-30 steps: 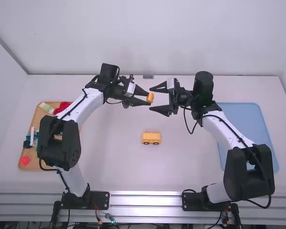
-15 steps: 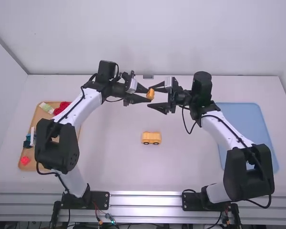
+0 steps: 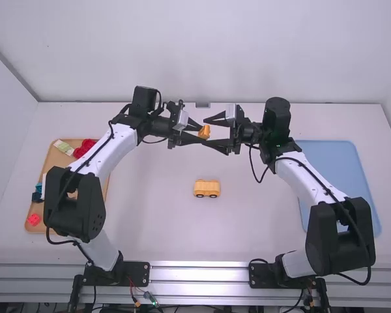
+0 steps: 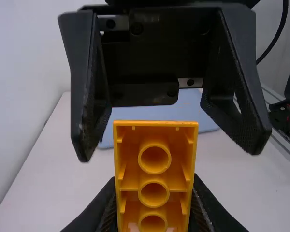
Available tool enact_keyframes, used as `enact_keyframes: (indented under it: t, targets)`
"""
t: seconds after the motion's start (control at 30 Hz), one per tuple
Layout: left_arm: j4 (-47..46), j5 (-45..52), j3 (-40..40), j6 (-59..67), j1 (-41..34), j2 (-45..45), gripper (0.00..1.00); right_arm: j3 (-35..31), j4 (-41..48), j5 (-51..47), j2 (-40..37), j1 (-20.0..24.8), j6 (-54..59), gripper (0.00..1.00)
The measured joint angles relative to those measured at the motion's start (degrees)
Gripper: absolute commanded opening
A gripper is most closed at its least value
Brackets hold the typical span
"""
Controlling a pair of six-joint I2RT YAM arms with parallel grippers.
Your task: Assemble lego blocks to make yellow taxi
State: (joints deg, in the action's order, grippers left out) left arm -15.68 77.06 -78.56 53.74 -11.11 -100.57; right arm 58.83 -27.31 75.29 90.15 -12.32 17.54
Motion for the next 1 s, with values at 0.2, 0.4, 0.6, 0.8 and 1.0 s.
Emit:
enact_keyframes:
  t: [0.2,0.4,0.6,0.8,1.0]
  targets:
    - [4.13,-0.46,3.69,-0.39,0.02,4.39,0.02,0.00,-1.99,2.86,0.00,1.51,-2.14,0.66]
    - [17.46,-1.92,9.33,-7.96,-0.04,6.62,0.02,0.00,-1.99,4.57,0.00,1.55,-2.56,0.66]
    - [42.16,-8.81,18.95,-23.30,-1.46,7.72,0.02,0.00,-2.05,5.79,0.00,1.55,-2.60,0.67]
    - [65.61,-8.79,27.12,-43.15,-0.90,9.55,0.02,0.00,-1.86,6.58,0.00,1.55,-2.67,0.67]
    - [68.13,-5.40,27.19,-54.16,2.45,9.62,0.02,0.00,-2.45,6.67,0.00,1.53,-3.21,0.67]
